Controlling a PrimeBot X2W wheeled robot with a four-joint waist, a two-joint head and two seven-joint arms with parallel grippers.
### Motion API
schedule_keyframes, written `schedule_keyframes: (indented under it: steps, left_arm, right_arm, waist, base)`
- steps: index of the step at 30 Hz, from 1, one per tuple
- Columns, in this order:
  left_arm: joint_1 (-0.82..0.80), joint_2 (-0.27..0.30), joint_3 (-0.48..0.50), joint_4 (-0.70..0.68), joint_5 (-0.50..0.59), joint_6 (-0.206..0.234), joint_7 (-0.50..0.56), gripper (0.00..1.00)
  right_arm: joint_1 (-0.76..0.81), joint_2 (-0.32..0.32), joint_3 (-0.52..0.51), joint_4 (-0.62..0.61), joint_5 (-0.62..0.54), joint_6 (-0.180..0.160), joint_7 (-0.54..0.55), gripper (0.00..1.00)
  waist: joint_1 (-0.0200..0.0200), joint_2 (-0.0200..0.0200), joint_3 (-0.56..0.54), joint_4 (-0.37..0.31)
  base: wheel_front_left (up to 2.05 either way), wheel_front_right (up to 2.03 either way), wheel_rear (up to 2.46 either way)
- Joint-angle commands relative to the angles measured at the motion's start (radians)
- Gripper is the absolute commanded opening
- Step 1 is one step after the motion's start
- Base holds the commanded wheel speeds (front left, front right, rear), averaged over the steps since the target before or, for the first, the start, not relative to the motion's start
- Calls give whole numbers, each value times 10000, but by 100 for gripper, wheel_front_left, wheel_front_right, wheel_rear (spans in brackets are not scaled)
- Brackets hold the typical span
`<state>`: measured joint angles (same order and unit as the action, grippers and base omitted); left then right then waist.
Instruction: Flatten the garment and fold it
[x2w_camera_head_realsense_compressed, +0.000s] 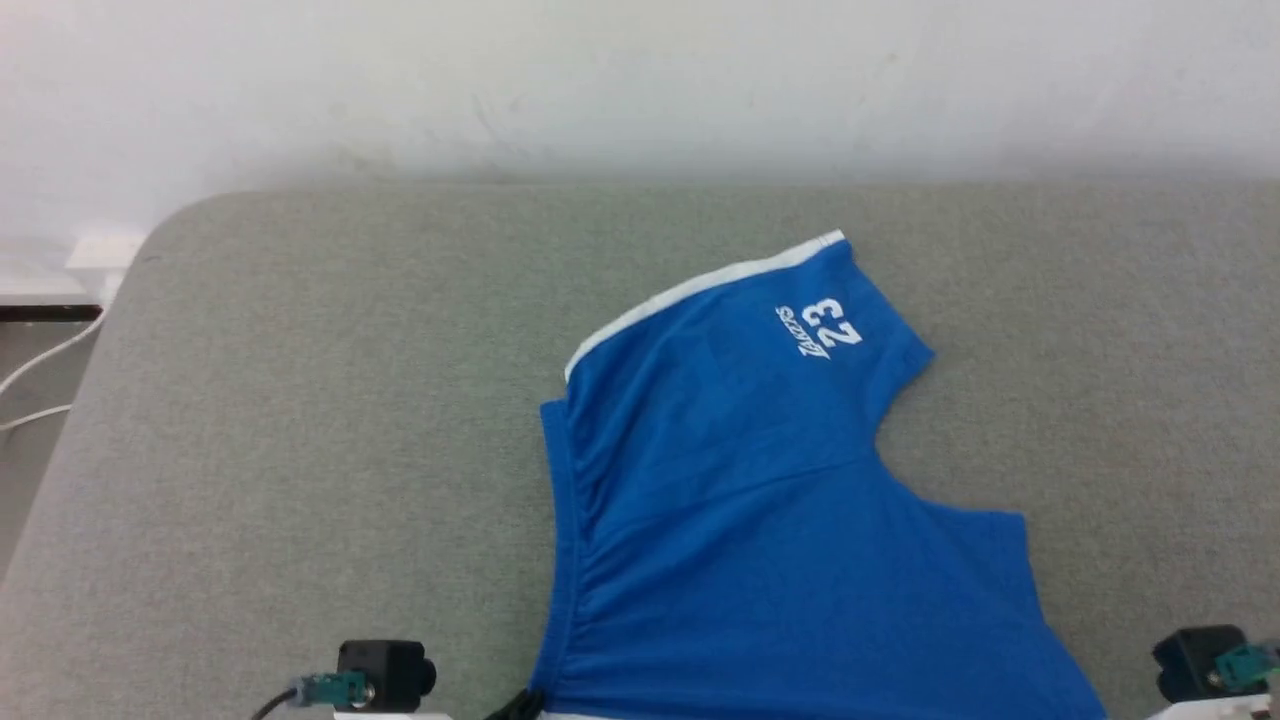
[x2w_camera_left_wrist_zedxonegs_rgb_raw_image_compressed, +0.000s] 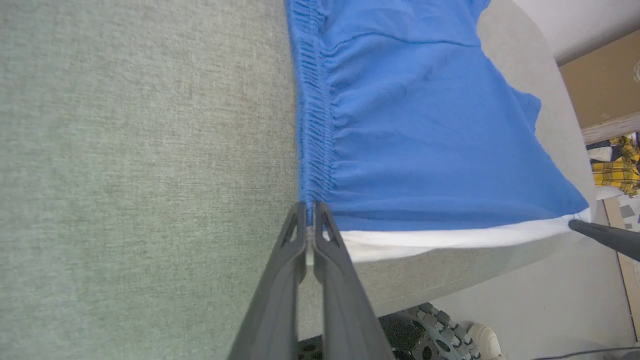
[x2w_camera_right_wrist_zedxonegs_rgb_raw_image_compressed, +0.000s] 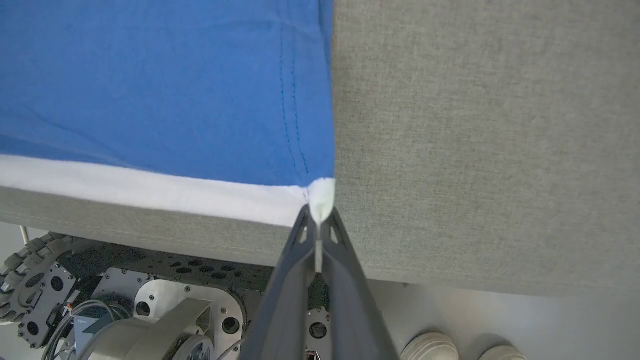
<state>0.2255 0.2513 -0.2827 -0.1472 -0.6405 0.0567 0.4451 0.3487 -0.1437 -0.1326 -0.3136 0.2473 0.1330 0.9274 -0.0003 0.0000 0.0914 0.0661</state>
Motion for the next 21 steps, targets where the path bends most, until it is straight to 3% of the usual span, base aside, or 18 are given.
schedule_keyframes:
  steps: [1,5,10,21]
  left_arm:
    - [40,70,32,-152,57,85,17,0]
    - [-47,-109,-100,-918,160,154,-136,0]
    - [-1144,-451,-154,-811,431,103,-583,0]
    - [-4793,-1454,-186,1774,1094,60,-1958,0]
  right_arm:
    - [8,-13,-117,-206,-92,-23,42,0]
    - [-115,17,-275,-1157,-311,-23,-101,0]
    - [-1791,-632,-79,-1161,-637,-23,-878,0]
    - [-7570,-2456,1905,2183,-558,-23,-1772,0]
  waist:
    - [3,0,-118,150]
    - [3,0,-65,254]
    - [3,0,204,448]
    - [3,0,1791,1158]
  base:
    - [0,0,0]
    - [0,0,0]
    - [0,0,0]
    - [0,0,0]
